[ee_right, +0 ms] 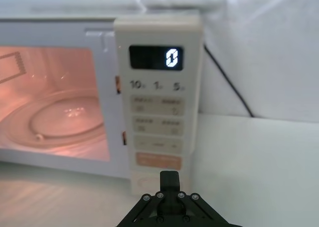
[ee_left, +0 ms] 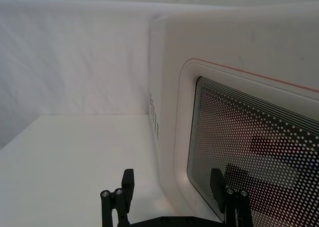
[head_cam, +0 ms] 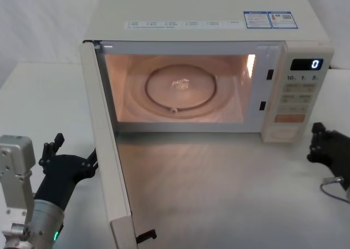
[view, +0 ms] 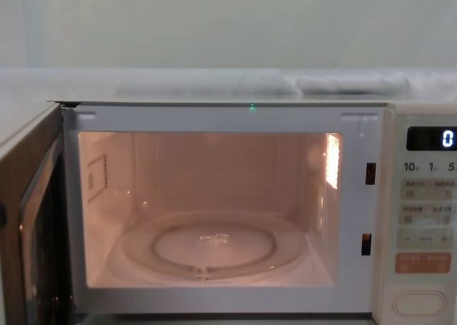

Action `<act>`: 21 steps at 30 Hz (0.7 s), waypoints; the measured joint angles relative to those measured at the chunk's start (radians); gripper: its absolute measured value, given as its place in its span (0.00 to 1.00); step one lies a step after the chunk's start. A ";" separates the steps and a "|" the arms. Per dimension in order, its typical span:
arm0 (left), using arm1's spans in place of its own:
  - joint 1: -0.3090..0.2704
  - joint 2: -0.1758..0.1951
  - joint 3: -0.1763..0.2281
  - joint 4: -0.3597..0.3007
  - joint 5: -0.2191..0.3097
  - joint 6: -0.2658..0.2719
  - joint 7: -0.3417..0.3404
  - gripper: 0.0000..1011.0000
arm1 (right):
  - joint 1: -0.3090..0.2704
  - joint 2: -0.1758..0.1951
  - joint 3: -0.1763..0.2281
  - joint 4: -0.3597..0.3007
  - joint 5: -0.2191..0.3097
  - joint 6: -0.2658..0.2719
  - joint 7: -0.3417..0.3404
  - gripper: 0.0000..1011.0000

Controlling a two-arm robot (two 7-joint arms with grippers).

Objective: Press the button to open the microwave door with one hand; close the microwave door with the other hand.

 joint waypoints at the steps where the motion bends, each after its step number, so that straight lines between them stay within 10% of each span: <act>1: 0.000 0.000 0.000 0.000 0.000 0.000 0.000 0.99 | -0.003 0.005 0.009 -0.009 0.003 -0.001 0.000 0.00; 21: 0.000 0.000 0.000 0.000 0.000 0.000 0.000 0.99 | -0.008 0.053 0.069 -0.058 0.019 -0.059 0.019 0.00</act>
